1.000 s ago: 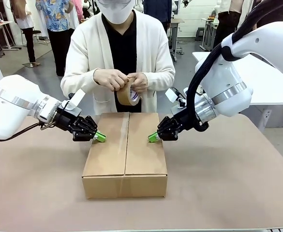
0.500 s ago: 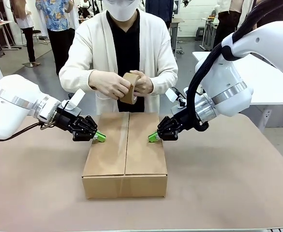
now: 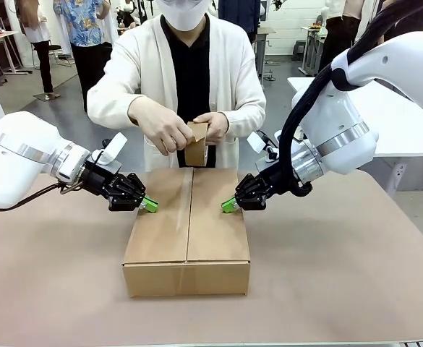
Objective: Wrap the clocks to prevent damage.
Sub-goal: After the human seals the box with tape, release both hands from the side flaps of the Package Box.
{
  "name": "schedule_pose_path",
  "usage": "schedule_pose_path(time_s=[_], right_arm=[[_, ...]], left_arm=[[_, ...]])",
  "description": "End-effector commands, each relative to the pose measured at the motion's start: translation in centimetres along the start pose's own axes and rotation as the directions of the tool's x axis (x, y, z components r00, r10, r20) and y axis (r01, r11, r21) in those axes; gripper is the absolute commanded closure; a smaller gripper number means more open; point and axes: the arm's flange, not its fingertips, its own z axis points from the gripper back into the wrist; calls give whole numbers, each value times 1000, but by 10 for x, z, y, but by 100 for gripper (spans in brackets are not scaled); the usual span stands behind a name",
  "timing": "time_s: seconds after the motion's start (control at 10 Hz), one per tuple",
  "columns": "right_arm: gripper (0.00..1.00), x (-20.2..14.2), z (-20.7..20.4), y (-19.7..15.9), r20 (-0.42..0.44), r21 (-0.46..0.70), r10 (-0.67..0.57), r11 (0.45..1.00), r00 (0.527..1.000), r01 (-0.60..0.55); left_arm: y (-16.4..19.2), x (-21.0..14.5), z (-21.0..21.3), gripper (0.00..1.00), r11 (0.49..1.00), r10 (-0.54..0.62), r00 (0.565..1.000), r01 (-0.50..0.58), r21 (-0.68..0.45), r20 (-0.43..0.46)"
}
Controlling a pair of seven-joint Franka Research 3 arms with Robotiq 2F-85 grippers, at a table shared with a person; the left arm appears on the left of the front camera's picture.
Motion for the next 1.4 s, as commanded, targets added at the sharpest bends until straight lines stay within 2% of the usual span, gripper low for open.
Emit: schedule_pose_path(time_s=[0.0, 1.3], right_arm=[[99, -4, -3, 1, 3, -4, -15, 1000, 1000, 15], [99, -4, -3, 1, 3, -4, -15, 1000, 1000, 15]], left_arm=[[0, -4, -1, 100, 1000, 5, 1000, -5, 5, -5], [0, -4, -1, 100, 1000, 5, 1000, -5, 5, -5]])
